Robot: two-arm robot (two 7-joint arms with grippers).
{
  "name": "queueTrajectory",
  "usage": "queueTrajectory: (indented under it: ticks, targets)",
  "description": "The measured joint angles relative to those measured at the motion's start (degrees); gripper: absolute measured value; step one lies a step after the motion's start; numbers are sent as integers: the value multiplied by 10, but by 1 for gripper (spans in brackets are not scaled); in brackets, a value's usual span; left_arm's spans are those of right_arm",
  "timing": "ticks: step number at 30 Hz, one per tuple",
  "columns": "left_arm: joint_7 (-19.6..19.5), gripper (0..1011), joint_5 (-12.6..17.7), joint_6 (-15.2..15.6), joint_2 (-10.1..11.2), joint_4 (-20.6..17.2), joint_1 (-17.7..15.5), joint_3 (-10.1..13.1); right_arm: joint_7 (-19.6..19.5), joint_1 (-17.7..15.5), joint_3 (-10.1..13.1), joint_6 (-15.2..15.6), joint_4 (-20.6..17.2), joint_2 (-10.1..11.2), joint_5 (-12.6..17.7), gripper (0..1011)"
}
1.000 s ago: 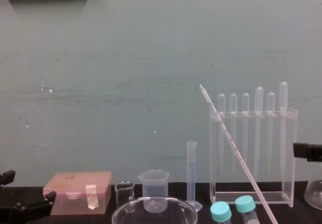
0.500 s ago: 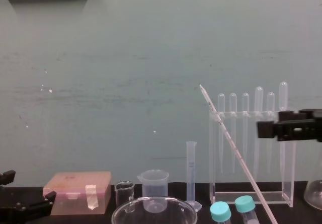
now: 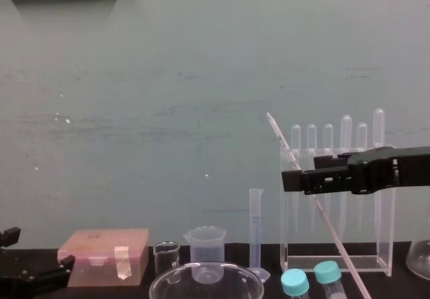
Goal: Hold the thermometer with one hand and immerse one end into the beaker, then reinsert it into the test tube rack.
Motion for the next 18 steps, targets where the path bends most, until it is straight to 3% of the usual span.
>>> queueTrajectory:
  ticks: [18]
  targets:
    - [0,1008,0,0,0,0,0,0,-31,27,-17,34,18,-26,-6,1003]
